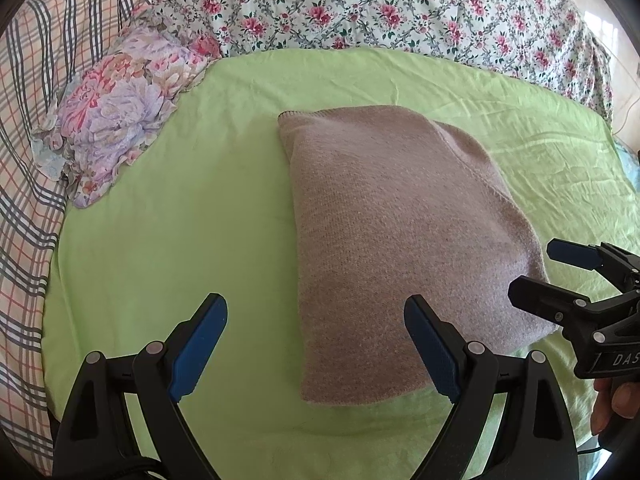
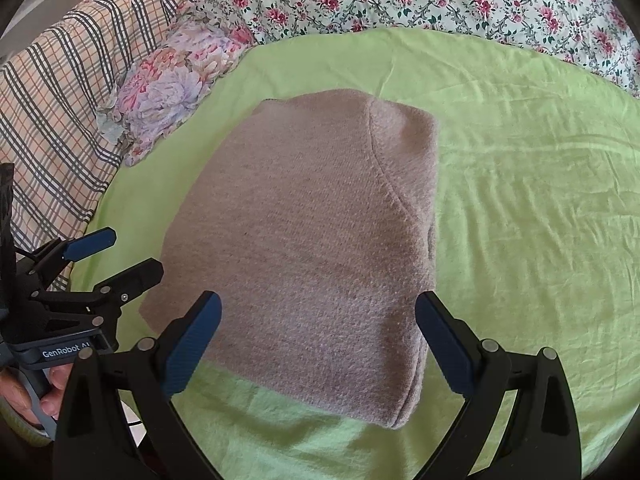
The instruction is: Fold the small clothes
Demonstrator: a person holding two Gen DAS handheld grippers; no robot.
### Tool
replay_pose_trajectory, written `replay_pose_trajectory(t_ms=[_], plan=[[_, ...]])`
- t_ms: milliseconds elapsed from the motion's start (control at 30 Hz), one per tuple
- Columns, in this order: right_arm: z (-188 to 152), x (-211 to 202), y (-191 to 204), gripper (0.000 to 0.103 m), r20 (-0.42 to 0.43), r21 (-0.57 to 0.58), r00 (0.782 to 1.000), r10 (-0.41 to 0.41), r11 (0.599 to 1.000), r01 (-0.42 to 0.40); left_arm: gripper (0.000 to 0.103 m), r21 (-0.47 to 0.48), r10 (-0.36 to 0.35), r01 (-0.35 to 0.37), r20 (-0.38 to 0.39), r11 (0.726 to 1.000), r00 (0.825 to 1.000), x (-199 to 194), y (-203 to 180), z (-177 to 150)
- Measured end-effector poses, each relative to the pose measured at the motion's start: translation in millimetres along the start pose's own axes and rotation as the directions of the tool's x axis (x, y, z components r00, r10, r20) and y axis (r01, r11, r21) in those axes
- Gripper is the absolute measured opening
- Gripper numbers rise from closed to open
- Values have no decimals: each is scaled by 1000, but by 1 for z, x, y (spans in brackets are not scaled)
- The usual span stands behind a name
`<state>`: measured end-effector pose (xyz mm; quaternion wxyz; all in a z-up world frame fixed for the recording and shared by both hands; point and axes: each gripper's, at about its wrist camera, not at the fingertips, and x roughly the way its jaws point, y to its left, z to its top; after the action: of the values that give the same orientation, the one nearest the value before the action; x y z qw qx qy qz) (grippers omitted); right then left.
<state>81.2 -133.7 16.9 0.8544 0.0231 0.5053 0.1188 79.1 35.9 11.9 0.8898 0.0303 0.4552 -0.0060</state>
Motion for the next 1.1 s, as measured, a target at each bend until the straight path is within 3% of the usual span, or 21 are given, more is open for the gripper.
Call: replay_pose_trajectory(t_ms=[1100], plan=[[14,3,5,98,7,-6,1000,-2,1000,2,91,-9,-5,5,7,1000,1000,6,3,13]])
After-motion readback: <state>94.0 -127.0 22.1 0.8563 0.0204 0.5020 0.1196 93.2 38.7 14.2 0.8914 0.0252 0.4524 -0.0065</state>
